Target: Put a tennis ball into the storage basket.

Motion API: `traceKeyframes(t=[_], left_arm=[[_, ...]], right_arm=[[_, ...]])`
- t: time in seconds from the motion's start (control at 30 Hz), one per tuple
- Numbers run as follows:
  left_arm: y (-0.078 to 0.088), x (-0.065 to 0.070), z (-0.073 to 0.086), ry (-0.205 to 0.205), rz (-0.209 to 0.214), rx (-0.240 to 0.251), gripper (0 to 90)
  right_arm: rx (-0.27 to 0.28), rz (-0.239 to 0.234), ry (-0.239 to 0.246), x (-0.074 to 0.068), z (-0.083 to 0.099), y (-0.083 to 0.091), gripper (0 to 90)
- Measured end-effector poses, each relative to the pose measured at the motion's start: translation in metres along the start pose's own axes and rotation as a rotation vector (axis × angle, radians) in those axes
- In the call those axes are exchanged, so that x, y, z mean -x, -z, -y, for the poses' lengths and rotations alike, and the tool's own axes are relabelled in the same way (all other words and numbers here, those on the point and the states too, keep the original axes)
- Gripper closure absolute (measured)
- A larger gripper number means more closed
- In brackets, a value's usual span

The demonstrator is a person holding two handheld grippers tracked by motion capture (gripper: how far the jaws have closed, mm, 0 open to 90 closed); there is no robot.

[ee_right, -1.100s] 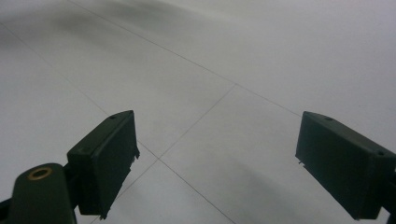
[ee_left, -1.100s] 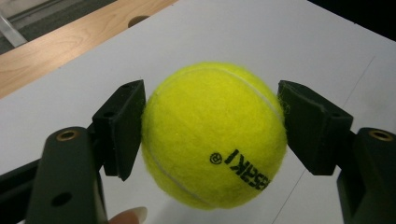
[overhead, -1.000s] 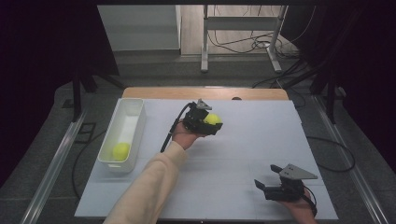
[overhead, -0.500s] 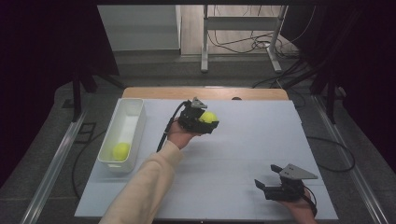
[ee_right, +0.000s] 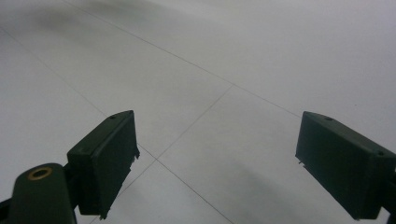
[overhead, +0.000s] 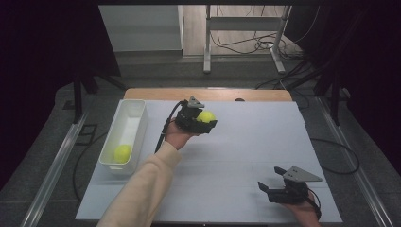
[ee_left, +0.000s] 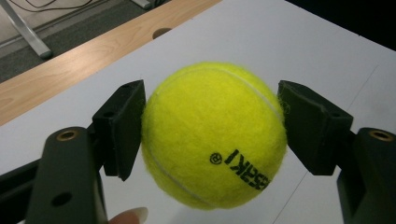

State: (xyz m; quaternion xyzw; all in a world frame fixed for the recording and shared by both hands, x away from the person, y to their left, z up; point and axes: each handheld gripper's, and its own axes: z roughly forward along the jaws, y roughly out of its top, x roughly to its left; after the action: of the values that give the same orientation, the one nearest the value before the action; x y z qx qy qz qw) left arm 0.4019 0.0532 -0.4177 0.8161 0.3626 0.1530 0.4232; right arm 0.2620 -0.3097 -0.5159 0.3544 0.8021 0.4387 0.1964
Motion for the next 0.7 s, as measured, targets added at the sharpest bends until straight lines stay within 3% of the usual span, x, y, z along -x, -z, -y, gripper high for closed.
traceKeyframes(t=[0.7], left_arm=[[0.017,-0.016,0.006,0.033,-0.037,0.015,27.7]], right_arm=[[0.001,0.002,0.002,0.0,0.0,0.0,13.3]])
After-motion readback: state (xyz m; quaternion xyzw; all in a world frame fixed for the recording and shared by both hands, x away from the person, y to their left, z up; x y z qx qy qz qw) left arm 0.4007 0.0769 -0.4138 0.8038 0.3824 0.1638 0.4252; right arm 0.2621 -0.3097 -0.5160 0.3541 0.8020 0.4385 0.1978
